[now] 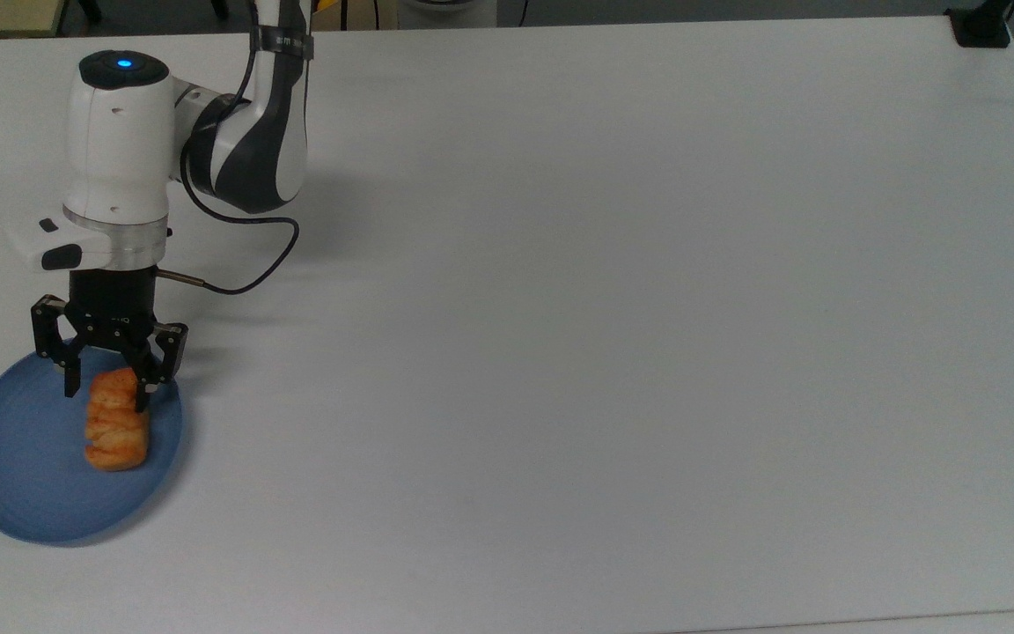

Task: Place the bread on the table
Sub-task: 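Lower the gripper and close it around the bread roll, then lift the bread roll off the plate and carry it away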

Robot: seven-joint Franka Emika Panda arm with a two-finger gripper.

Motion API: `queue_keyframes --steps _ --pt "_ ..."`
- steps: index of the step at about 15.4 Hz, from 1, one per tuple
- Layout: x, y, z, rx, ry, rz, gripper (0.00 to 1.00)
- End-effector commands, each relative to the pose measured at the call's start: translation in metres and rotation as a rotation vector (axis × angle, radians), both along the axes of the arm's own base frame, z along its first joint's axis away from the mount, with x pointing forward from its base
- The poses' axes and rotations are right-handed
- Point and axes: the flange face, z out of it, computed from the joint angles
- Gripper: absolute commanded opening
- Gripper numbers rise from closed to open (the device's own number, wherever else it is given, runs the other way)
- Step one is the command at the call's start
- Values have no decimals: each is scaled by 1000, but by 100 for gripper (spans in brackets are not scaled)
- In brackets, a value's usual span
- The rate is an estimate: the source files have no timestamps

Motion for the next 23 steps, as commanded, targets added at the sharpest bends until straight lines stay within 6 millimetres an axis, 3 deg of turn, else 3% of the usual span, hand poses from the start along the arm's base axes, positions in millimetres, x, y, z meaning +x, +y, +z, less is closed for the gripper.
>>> queue_keyframes --steps 1,3,7,13,19,23 --pt "2 4 -1 8 -20 1 51" --pt "2 5 1 6 -21 3 38" --pt "1 5 21 2 -39 4 33" --pt "-22 9 68 2 -52 2 33" --pt "-70 10 119 52 124 -17 33" --pt "-132 8 108 100 268 -52 33"
